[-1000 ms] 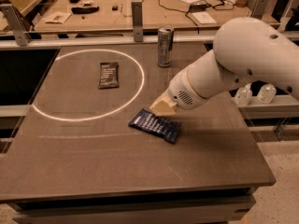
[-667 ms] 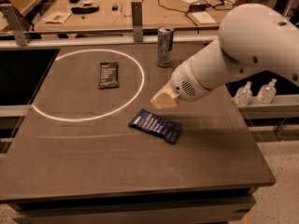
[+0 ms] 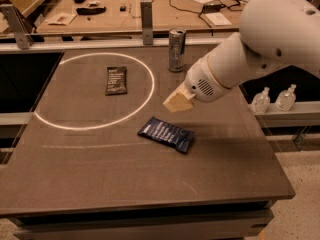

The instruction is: Pick rxbar blueberry

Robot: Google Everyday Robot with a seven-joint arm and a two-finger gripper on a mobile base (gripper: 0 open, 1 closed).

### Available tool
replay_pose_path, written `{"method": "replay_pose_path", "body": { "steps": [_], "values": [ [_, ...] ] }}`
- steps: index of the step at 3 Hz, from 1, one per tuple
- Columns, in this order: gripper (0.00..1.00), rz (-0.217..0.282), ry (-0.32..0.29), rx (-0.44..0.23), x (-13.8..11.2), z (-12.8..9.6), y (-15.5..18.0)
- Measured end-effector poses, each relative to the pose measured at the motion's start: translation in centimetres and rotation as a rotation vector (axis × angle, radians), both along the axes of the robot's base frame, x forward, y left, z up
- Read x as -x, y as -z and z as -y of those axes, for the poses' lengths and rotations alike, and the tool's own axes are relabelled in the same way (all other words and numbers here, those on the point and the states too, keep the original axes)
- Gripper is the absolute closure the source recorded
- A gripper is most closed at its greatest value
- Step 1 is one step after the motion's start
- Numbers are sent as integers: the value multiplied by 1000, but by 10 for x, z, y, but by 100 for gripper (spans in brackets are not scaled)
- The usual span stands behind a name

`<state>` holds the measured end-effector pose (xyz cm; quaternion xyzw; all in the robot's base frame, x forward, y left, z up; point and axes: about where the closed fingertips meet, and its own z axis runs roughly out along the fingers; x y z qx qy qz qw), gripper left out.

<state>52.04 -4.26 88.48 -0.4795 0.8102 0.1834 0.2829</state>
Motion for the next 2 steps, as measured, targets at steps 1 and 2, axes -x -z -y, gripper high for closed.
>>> {"method": "replay_pose_path", "body": {
  "steps": [1,2],
  "values": [
    [60,-8,-10,19,7,2,3],
    [37,-7,-13,20,8,1,3]
  ]
}}
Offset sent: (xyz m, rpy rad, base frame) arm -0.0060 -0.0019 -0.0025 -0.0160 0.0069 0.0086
